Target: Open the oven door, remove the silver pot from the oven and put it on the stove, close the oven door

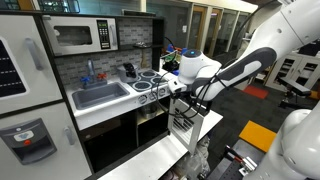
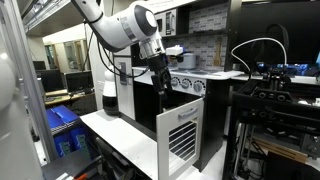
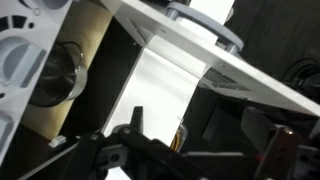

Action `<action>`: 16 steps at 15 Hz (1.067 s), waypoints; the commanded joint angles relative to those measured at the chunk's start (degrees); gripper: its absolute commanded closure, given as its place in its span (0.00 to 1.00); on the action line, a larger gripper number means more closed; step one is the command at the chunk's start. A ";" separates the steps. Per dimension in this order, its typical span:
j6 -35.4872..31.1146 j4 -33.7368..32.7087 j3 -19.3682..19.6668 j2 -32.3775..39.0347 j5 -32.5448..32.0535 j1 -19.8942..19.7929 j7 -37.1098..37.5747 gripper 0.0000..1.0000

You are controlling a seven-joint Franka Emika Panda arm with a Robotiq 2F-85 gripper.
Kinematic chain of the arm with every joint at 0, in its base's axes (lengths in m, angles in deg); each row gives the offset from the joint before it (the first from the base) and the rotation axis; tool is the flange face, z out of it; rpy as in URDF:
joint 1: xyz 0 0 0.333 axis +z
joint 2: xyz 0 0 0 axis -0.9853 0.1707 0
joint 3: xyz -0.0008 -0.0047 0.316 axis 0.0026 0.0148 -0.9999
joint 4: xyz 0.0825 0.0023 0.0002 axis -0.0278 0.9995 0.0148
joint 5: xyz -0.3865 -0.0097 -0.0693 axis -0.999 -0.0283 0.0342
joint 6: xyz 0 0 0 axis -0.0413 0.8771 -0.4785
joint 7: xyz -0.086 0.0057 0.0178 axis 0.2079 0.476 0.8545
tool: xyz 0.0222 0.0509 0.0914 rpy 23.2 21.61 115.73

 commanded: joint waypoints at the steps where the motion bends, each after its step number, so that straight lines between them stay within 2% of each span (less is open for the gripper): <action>1: -7.61 0.34 -1.73 -0.81 3.87 1.87 2.79 0.00; 3: -11.78 0.36 -3.28 -0.42 4.72 3.61 4.69 0.00; 7: -22.25 1.98 -10.74 -0.57 -4.84 2.07 21.13 0.00; 8: -24.70 2.60 -14.92 -1.88 -9.11 -1.73 26.78 0.00; 9: -25.73 2.80 -16.48 -2.01 -13.16 -2.13 31.81 0.00; 11: -27.22 3.62 -23.81 -5.29 -20.86 -8.97 42.52 0.00; 16: -25.66 5.10 -36.19 -8.73 -38.04 -17.22 67.83 0.00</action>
